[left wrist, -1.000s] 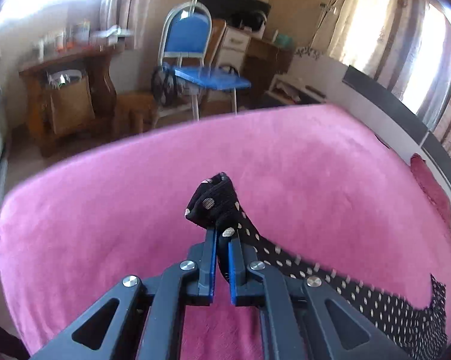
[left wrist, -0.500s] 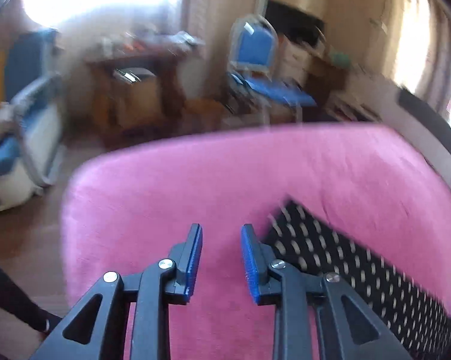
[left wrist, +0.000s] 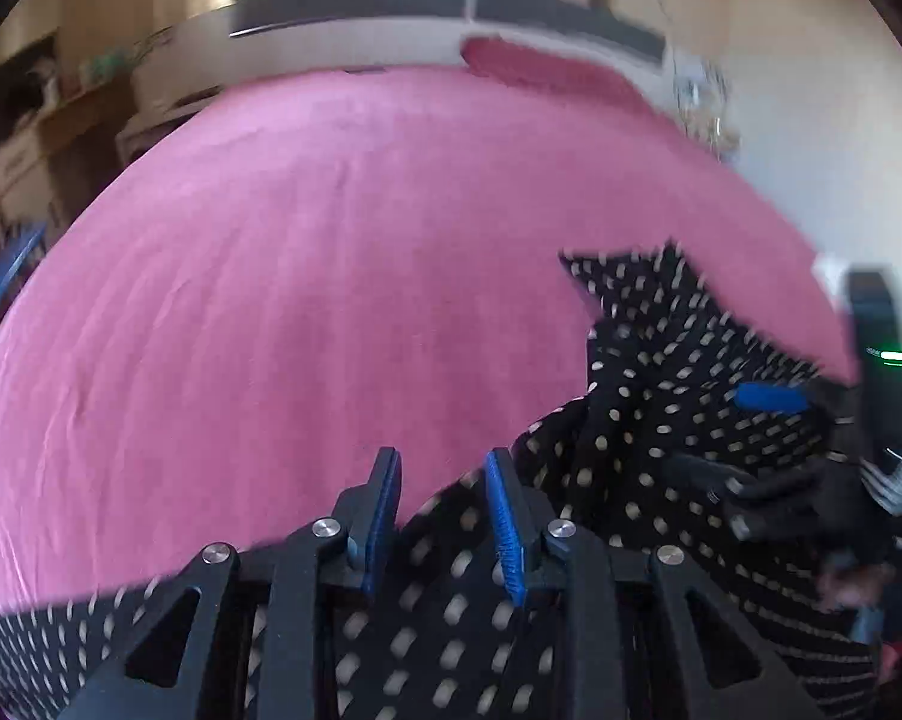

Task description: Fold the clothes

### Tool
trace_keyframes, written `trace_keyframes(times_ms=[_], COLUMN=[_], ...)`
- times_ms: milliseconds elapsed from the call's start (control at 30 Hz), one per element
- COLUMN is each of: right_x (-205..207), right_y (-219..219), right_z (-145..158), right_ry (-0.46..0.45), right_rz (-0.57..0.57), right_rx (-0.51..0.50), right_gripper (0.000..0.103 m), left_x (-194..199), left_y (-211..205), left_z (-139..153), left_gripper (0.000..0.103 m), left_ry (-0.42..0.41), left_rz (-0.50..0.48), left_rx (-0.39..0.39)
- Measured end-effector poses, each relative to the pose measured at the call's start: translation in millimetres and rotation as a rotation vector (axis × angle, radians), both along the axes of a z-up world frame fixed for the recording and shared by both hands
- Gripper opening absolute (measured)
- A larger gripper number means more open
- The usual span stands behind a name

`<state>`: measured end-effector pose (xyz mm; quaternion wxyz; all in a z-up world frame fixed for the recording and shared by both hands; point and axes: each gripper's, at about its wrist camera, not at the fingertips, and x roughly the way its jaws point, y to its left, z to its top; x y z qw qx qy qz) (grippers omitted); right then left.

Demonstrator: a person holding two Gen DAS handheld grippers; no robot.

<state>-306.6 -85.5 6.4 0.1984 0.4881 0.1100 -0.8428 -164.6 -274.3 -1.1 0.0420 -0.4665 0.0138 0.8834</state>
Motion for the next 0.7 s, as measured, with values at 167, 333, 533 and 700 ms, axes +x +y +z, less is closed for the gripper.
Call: trace_keyframes(times_ms=[167, 333, 533, 700], right_x=[-8, 5, 20, 22], right_y=[-13, -1, 35, 20], right_z=[-11, -19, -7, 2], right_ry=[0.002, 0.009, 0.001, 0.052], right_rz=[0.015, 0.025, -0.041, -0.023], right_rx=[0.013, 0.089, 0.011, -0.010], right_gripper=[0.100, 0.101, 0.103, 0.103], left_x=[-21, -35, -24, 1], left_y=[32, 12, -22, 39], left_z=[-34, -40, -17, 0], left_gripper=[0.033, 0.038, 0.034, 0.033], left_ry=[-0.052, 0.018, 0.077, 0.133], left_rz=[-0.066, 0.073, 0.217, 0.005], left_rx=[-0.216, -0.342, -0.260, -0.236])
